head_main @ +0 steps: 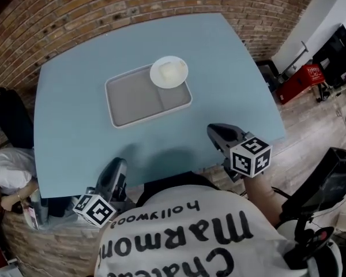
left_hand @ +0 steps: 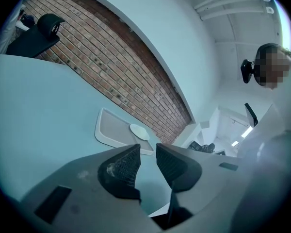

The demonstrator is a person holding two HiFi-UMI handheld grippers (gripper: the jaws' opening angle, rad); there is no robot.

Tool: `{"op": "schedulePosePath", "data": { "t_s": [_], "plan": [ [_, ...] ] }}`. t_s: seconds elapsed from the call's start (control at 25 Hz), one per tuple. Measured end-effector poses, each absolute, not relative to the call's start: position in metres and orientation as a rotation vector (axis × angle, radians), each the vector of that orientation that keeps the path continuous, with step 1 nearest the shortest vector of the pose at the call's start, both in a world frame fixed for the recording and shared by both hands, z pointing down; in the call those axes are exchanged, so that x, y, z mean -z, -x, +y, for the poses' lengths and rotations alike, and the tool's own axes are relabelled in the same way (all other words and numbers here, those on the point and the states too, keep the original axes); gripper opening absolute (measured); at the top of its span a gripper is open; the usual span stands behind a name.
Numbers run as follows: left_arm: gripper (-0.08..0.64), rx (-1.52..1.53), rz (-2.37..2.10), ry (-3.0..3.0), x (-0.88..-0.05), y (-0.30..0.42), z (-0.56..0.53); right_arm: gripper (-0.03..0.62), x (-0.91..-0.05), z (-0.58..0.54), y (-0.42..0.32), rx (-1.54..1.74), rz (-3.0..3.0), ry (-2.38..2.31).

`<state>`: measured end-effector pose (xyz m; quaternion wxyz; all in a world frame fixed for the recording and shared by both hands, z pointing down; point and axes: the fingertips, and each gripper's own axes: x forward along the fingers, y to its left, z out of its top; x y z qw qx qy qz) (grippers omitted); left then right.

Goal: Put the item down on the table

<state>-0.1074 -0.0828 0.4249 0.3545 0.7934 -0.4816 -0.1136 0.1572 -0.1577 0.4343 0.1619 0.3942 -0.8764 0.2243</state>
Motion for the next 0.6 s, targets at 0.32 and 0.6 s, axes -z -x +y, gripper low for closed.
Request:
{"op": "schedulePosePath", "data": {
  "t_s": [0.32,0.6],
  "plan": [
    [0.104,0.285,-1.248,-2.062,-0.417,0.100,-0.067,0.009,-0.421,-0.149,-0.180,-0.615,-2.491,-1.193],
    [0.104,0.283,-1.267,-2.053,-0.419,0.102,-0.062,0.009,-0.410,-0.162,-0.205,-0.558,-2.470,-1.288]
  ]
}}
